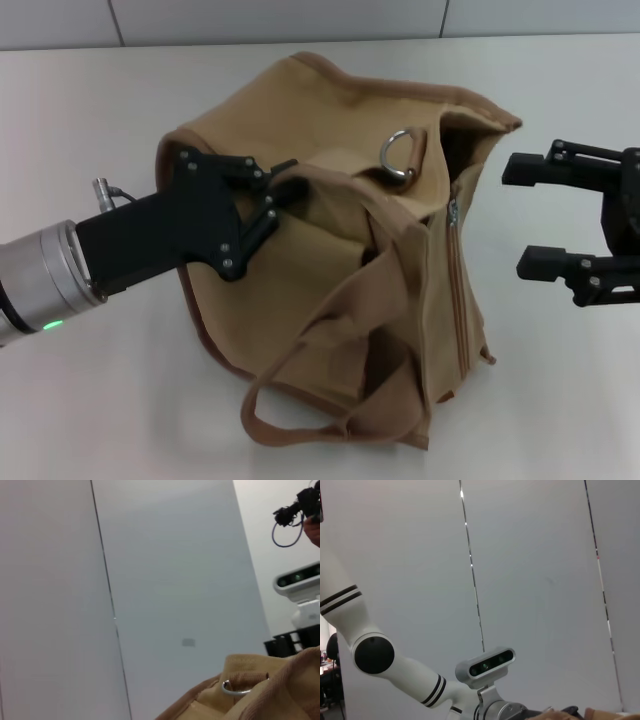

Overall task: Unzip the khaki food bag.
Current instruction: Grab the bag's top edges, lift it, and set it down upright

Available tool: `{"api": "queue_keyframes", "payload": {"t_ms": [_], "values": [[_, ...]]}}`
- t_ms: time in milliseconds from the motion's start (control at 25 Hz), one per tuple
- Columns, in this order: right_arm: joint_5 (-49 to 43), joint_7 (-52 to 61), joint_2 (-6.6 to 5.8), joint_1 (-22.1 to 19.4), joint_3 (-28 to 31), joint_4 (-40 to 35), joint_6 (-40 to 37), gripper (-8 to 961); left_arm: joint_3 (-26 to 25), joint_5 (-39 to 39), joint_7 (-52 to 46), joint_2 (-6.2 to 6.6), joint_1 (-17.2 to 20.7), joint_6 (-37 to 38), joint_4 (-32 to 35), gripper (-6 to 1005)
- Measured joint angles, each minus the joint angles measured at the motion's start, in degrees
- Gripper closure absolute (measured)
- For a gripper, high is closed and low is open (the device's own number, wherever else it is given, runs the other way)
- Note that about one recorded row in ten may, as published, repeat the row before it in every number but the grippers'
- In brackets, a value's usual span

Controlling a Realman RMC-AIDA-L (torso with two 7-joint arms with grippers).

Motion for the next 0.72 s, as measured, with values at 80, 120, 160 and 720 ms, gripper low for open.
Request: {"api": "queue_keyframes", "payload": {"t_ms": [80,120,160,720], "values": [[0.0,0.0,0.01,0.5,0.0,0.2,0.0,180,0.3,0.0,0.6,0.00,-0.1,0.1,-0.4,934],[0.0,0.0,0.01,0.5,0.0,0.2,0.0,180,0.5,0.0,0.7,0.00,-0.1,0.1,-0.5,934],[0.1,0.0,0.02,0.7,0.0,0.2,0.0,180,0.8,0.0,0.7,0.00,-0.2,0.1,-0.5,934],[-0.1,-0.9,0.31,1.2,-4.6,2.3,3.9,183,0.8,0.0,0.7,-0.08,-0.5,-0.1,-0.6,930]]}}
